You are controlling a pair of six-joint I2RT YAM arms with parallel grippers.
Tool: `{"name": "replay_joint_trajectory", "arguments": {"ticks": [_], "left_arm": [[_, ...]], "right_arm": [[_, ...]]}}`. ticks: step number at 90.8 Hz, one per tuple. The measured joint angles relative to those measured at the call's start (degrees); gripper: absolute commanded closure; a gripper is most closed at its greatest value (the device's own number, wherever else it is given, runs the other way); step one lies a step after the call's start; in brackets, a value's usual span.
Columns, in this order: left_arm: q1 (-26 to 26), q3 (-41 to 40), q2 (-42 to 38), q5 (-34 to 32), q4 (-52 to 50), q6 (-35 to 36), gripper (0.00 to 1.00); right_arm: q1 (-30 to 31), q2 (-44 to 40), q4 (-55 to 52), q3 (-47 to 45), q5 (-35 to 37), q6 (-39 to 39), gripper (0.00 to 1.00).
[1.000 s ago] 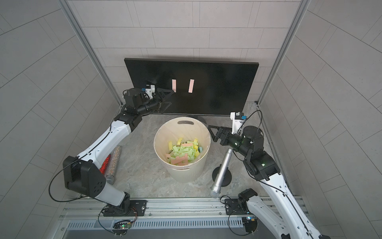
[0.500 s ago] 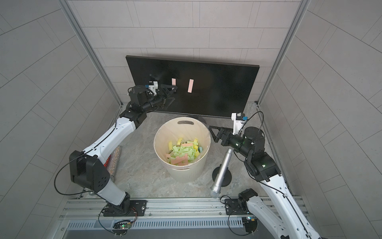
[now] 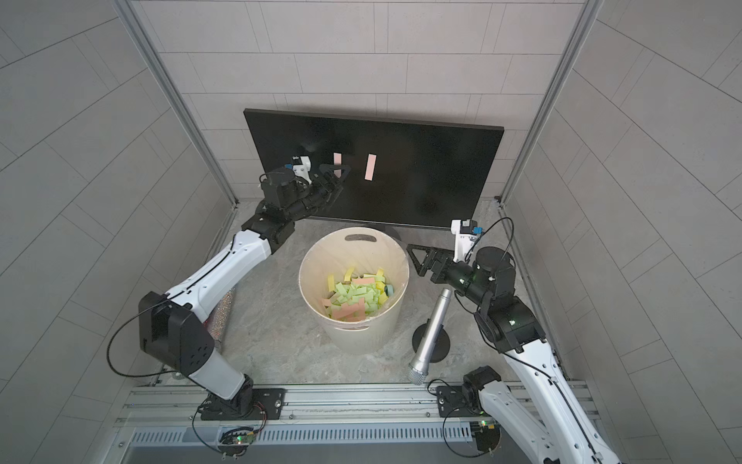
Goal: Remove the sticky note from the monitor
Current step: Tear off the sticky note from the monitor.
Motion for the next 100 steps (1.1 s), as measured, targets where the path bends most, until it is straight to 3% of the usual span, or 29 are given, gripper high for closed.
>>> {"name": "replay_joint_trajectory", "arguments": {"ticks": [72, 100], "left_arm": [[-0.96, 3.67, 0.2, -7.32, 1.05, 1.44, 0.13], [-0.96, 4.09, 0.24, -7.19, 1.22, 1.42, 0.35]], "right_arm": [[-1.25, -1.95, 0.22, -0.9, -0.63, 0.2, 0.04], [-1.57, -2.01, 0.22, -0.9, -0.9, 0.2, 0.05]]}}
